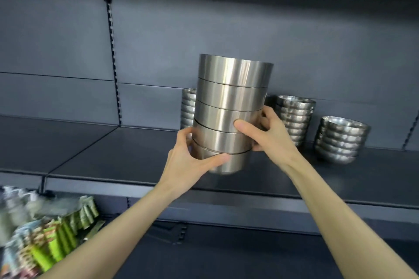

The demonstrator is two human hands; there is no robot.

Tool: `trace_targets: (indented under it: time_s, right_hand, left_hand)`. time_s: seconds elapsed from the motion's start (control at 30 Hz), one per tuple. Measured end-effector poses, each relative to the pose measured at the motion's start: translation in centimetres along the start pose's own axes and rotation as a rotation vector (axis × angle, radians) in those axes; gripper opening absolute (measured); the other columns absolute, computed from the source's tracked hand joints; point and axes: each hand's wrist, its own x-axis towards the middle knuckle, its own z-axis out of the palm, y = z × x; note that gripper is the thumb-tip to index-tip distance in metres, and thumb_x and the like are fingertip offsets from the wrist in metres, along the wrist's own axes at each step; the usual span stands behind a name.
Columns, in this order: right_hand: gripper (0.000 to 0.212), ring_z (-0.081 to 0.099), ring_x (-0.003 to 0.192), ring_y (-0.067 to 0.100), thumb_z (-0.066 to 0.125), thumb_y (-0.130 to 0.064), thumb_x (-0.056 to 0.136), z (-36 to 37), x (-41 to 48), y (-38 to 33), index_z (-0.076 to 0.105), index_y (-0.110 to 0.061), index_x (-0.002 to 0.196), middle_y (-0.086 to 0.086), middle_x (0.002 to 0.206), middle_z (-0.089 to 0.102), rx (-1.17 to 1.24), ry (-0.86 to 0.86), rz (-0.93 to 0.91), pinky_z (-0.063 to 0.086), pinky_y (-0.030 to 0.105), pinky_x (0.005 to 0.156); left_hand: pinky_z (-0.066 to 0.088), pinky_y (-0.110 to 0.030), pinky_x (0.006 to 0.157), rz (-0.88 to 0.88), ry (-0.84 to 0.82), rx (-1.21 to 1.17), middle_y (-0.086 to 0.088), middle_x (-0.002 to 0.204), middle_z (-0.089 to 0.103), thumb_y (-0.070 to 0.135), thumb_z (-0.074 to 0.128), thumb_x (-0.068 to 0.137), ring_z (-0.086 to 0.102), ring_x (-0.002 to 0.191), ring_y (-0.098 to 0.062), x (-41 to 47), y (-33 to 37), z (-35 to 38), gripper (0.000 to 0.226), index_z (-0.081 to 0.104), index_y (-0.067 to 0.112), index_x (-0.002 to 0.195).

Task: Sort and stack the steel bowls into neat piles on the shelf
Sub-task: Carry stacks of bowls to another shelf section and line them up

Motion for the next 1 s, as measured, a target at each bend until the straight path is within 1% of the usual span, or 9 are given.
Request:
trace_targets:
  time_s: [0.13,0.23,0.27,0.4,0.47,0.57,0.77,0.9,1.0]
  right_hand:
    - [0.107,0.061,0.112,0.011,0.076,-0.082,0.033,4.2,-1.1,-3.2,0.047,-0.039,0.127,-0.019,0.122,0.063,0.014,-0.055,-0.031,0.057,0.043,0.086]
    - [0.074,0.064,0.101,0.000,0.076,-0.083,0.033,8.3,-1.9,-5.5,0.053,-0.061,0.100,-0.030,0.106,0.066,0.023,-0.102,-0.060,0.056,0.045,0.089]
    - [0.071,0.064,0.101,0.000,0.076,-0.082,0.033,9.9,-2.2,-6.3,0.054,-0.061,0.097,-0.029,0.105,0.067,0.035,-0.114,-0.066,0.055,0.046,0.090]
    - [0.091,0.064,0.107,0.005,0.078,-0.079,0.035,17.4,-4.0,-8.8,0.053,-0.041,0.114,-0.019,0.112,0.068,0.076,-0.163,-0.077,0.053,0.050,0.093]
    - [0.094,0.064,0.107,0.004,0.078,-0.080,0.035,21.6,-5.0,-10.0,0.052,-0.040,0.116,-0.020,0.113,0.067,0.087,-0.187,-0.073,0.054,0.048,0.093]
    - [0.089,0.063,0.108,0.006,0.077,-0.081,0.035,28.0,-6.4,-11.5,0.052,-0.042,0.111,-0.018,0.113,0.067,0.090,-0.219,-0.071,0.054,0.047,0.091]
    - [0.087,0.061,0.108,0.007,0.072,-0.085,0.034,38.8,-6.0,-14.9,0.046,-0.048,0.108,-0.017,0.119,0.061,0.079,-0.285,-0.095,0.054,0.047,0.091]
    - [0.093,0.063,0.095,-0.007,0.073,-0.083,0.036,45.2,-3.6,-17.3,0.045,-0.041,0.114,-0.030,0.105,0.060,0.104,-0.323,-0.125,0.056,0.038,0.085]
    - [0.095,0.062,0.105,0.003,0.075,-0.076,0.043,50.2,-1.6,-18.6,0.044,-0.033,0.122,-0.020,0.116,0.058,0.122,-0.353,-0.143,0.055,0.041,0.088]
  left_hand:
    - [0.037,0.005,0.063,0.020,0.069,0.006,0.025,0.112,0.052,0.054,0.086,0.049,0.044,0.087,0.032,-2.7,1.3,-4.9,0.089,0.033,0.040,0.120]
    - [0.041,0.002,0.065,0.016,0.119,0.026,0.022,0.113,0.054,0.063,0.083,0.040,0.048,0.090,0.027,-4.8,1.7,-9.3,0.100,0.033,0.039,0.124]
    - [0.044,-0.003,0.068,0.014,0.135,0.038,0.019,0.114,0.056,0.065,0.085,0.039,0.052,0.094,0.021,-5.5,1.7,-10.9,0.105,0.034,0.037,0.127]
    - [0.049,-0.020,0.082,-0.001,0.193,0.066,0.012,0.117,0.061,0.065,0.082,0.040,0.060,0.102,-0.002,-8.5,0.8,-18.4,0.107,0.036,0.035,0.131]
    - [0.048,-0.016,0.076,-0.003,0.207,0.081,0.013,0.112,0.062,0.063,0.085,0.042,0.061,0.098,-0.001,-10.3,0.3,-22.7,0.102,0.035,0.037,0.127]
    - [0.043,-0.002,0.065,-0.007,0.243,0.104,0.020,0.107,0.058,0.062,0.085,0.043,0.056,0.089,0.018,-12.8,-0.6,-28.9,0.096,0.035,0.038,0.122]
    - [0.041,0.001,0.061,-0.028,0.307,0.149,0.019,0.108,0.055,0.060,0.081,0.044,0.049,0.084,0.028,-14.5,-2.1,-39.7,0.094,0.034,0.038,0.121]
    - [0.041,0.000,0.061,-0.031,0.352,0.173,0.016,0.103,0.061,0.056,0.087,0.048,0.057,0.082,0.018,-12.8,-3.3,-46.5,0.092,0.038,0.035,0.123]
    - [0.041,-0.001,0.060,-0.027,0.391,0.190,0.012,0.100,0.064,0.060,0.083,0.045,0.059,0.081,0.013,-11.3,-4.6,-51.1,0.090,0.039,0.036,0.120]
